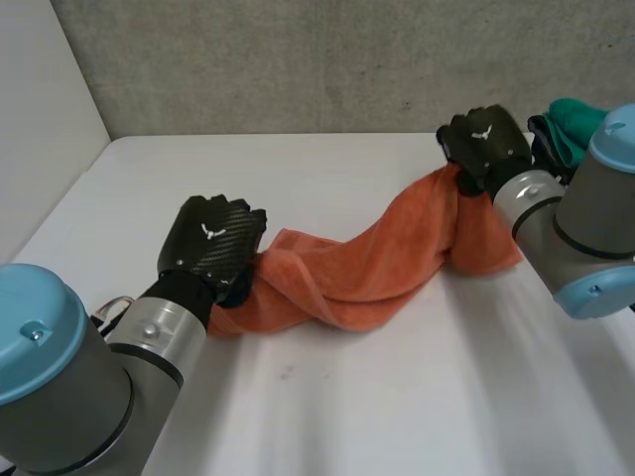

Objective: Fold the laundry.

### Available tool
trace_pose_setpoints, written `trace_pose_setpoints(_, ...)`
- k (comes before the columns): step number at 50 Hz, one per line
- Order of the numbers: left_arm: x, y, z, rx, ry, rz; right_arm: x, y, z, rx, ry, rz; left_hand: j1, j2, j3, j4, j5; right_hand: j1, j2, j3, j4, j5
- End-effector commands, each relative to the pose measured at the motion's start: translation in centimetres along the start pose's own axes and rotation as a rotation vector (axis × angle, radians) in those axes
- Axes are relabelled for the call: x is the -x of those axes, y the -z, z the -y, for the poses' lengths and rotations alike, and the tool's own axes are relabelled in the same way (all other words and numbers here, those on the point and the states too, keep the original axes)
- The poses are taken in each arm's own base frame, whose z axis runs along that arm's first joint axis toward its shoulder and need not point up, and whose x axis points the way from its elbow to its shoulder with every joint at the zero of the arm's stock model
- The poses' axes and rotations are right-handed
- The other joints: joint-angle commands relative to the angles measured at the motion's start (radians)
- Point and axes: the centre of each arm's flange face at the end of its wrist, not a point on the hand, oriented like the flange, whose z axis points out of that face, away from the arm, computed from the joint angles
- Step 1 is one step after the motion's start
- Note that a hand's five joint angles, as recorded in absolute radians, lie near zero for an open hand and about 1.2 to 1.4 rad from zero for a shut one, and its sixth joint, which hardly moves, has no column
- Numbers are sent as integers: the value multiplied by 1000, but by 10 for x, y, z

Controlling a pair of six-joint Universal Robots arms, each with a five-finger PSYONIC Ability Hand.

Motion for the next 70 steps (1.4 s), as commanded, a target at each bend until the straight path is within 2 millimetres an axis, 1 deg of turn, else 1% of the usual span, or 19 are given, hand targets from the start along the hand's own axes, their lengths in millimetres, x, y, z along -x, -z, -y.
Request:
trace_pose_setpoints(1,-8,-1,3,-8,61,-33,8,-7,-2,-39,-8,55,264,199,203,195,241,290,223,204,199,225)
trace_pose_setpoints(5,-12,-6,-8,32,47,-40,10,-34,-6,-128,13,20,264,199,203,195,241,290,223,204,199,225)
trace_pose_setpoints(7,-12,-6,-11,44,48,-43,14,-46,-6,-196,27,7,264,199,203,195,241,2,-65,-85,-90,-64)
trace_pose_setpoints(12,-13,0,-16,93,55,-56,33,-59,-2,-318,45,26,264,199,203,195,241,-683,-750,-769,-774,-748)
trace_pose_setpoints(14,-13,2,-17,106,53,-60,33,-63,-1,-357,38,13,264,199,203,195,241,-850,-917,-936,-942,-916)
trace_pose_setpoints(17,-13,7,-16,133,48,-65,30,-63,2,-367,3,-5,261,196,201,193,239,-932,-999,-1018,-1023,-997)
trace_pose_setpoints(19,-12,10,-14,140,45,-68,28,-59,6,-352,-34,-21,107,41,46,38,84,-932,-999,-1018,-1023,-997)
trace_pose_setpoints(20,-12,12,-13,149,38,-72,26,-57,7,-338,-42,-29,-171,-236,-231,-239,-193,-932,-999,-1018,-1023,-997)
trace_pose_setpoints(23,-11,16,-9,145,32,-74,14,-39,15,-259,-65,-52,-595,-660,-655,-663,-617,-932,-999,-1018,-1023,-997)
trace_pose_setpoints(28,-5,17,1,117,38,-65,19,-1,16,-89,-99,27,-714,-779,-774,-782,-736,-932,-999,-1018,-1023,-997)
trace_pose_setpoints(31,5,10,2,112,42,-42,34,27,-2,58,-126,117,-717,-782,-777,-785,-739,-932,-999,-1018,-1023,-997)
trace_pose_setpoints(34,14,2,3,100,50,-40,39,52,-15,147,-141,180,-705,-770,-765,-773,-727,-932,-999,-1018,-1023,-997)
trace_pose_setpoints(40,29,-25,5,52,76,-181,25,85,-38,215,-98,229,-640,-705,-701,-709,-662,-932,-999,-1018,-1023,-997)
trace_pose_setpoints(47,27,-62,-24,232,128,-285,27,109,-50,297,-91,264,-631,-696,-692,-700,-654,-932,-999,-1018,-1023,-997)
trace_pose_setpoints(51,25,-72,-45,383,129,-309,41,128,-56,390,-151,339,-623,-688,-683,-691,-645,-884,-951,-970,-975,-949)
trace_pose_setpoints(56,23,-70,-61,496,52,-354,48,136,-61,427,-163,358,-538,-603,-598,-606,-560,-881,-947,-967,-972,-946)
trace_pose_setpoints(58,22,-71,-62,491,19,-362,48,136,-62,431,-163,357,-356,-421,-417,-425,-378,-881,-947,-967,-972,-946)
trace_pose_setpoints(66,22,-76,-58,442,-6,-344,53,135,-63,423,-162,370,249,184,188,180,227,-872,-939,-958,-963,-937)
trace_pose_setpoints(70,22,-80,-50,382,-32,-295,60,133,-59,399,-185,368,264,199,203,195,241,-866,-933,-952,-957,-931)
